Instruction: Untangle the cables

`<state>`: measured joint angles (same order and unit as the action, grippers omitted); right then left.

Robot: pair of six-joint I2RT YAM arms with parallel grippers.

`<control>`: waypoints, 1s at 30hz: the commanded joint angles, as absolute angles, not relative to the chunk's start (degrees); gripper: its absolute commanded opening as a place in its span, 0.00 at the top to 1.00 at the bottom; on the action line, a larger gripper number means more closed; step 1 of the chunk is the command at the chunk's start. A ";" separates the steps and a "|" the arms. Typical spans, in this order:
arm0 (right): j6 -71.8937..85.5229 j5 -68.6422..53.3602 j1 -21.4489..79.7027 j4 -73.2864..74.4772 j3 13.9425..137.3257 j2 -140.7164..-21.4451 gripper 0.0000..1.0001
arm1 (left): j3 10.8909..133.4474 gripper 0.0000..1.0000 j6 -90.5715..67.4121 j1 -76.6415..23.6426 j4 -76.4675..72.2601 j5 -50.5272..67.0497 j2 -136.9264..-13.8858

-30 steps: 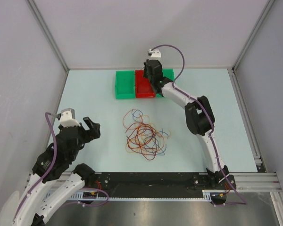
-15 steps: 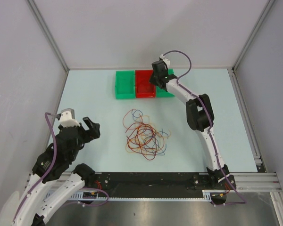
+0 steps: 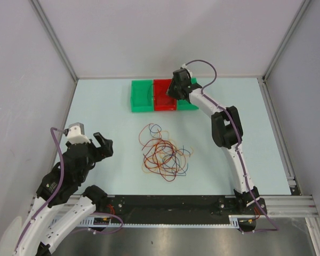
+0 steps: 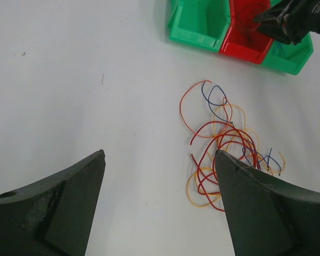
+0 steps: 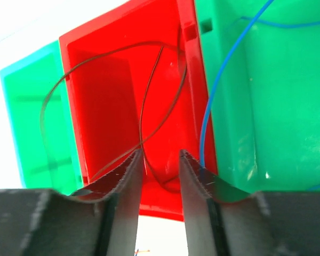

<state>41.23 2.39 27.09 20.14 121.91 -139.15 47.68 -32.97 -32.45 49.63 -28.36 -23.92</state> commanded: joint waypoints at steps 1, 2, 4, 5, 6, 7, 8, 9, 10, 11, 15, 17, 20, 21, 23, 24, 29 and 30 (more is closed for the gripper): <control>41.13 1.06 27.16 21.62 122.96 -132.64 0.60 | 47.99 0.12 -32.78 -31.99 48.69 -29.00 -23.47; 41.13 0.79 27.07 21.62 122.35 -132.02 0.59 | 47.99 0.12 -32.78 -31.99 48.69 -29.00 -23.47; 41.31 0.62 27.07 21.53 119.63 -130.61 0.57 | 47.99 0.12 -32.78 -31.99 48.69 -29.09 -23.29; 41.66 0.62 27.07 21.53 118.31 -128.87 0.57 | 47.99 0.12 -32.87 -31.99 48.78 -29.18 -23.12; 41.83 -1.13 27.07 20.40 114.65 -127.98 0.56 | 47.90 0.12 -32.87 -31.99 48.69 -29.18 -23.03; 41.92 -1.40 26.98 19.61 112.78 -127.01 0.57 | 47.99 0.12 -32.87 -31.99 48.69 -29.18 -22.94; 42.18 -1.49 26.98 19.08 111.11 -125.00 0.56 | 47.90 0.12 -32.87 -31.99 48.69 -29.18 -22.85; 42.36 -1.58 26.90 17.85 109.18 -124.11 0.57 | 47.90 0.12 -32.78 -31.91 48.69 -29.18 -22.85; 42.36 -1.58 27.07 17.06 106.11 -122.97 0.57 | 47.90 0.12 -32.87 -31.90 48.78 -29.18 -22.85; 42.02 -1.76 27.24 16.35 104.87 -122.18 0.59 | 47.90 0.12 -32.87 -31.99 48.69 -29.09 -22.85; 36.05 -0.37 30.66 17.38 106.60 -120.58 0.60 | 47.99 0.12 -32.78 -31.91 48.52 -28.92 -23.29; 31.48 3.23 33.74 20.29 111.33 -121.55 0.60 | 47.99 0.12 -32.70 -31.64 48.52 -28.74 -23.64; 29.27 8.08 35.85 23.29 113.38 -123.05 0.60 | 47.99 0.12 -32.61 -31.38 48.60 -28.65 -23.64; 29.35 8.87 35.95 23.47 113.29 -123.39 0.60 | 47.99 0.12 -32.61 -31.29 48.69 -28.74 -23.47; 29.88 9.75 36.47 23.99 113.29 -124.36 0.60 | 47.90 0.12 -32.69 -31.29 48.60 -28.83 -23.29; 30.23 10.10 36.56 24.69 113.29 -124.80 0.60 | 47.90 0.12 -32.70 -31.29 48.52 -28.83 -23.20; 30.50 12.21 37.53 26.27 113.20 -127.26 0.60 | 47.90 0.12 -32.70 -31.29 48.52 -28.74 -23.12; 30.67 12.04 37.44 26.37 113.12 -127.53 0.60 | 47.90 0.12 -32.70 -31.29 48.52 -28.74 -23.12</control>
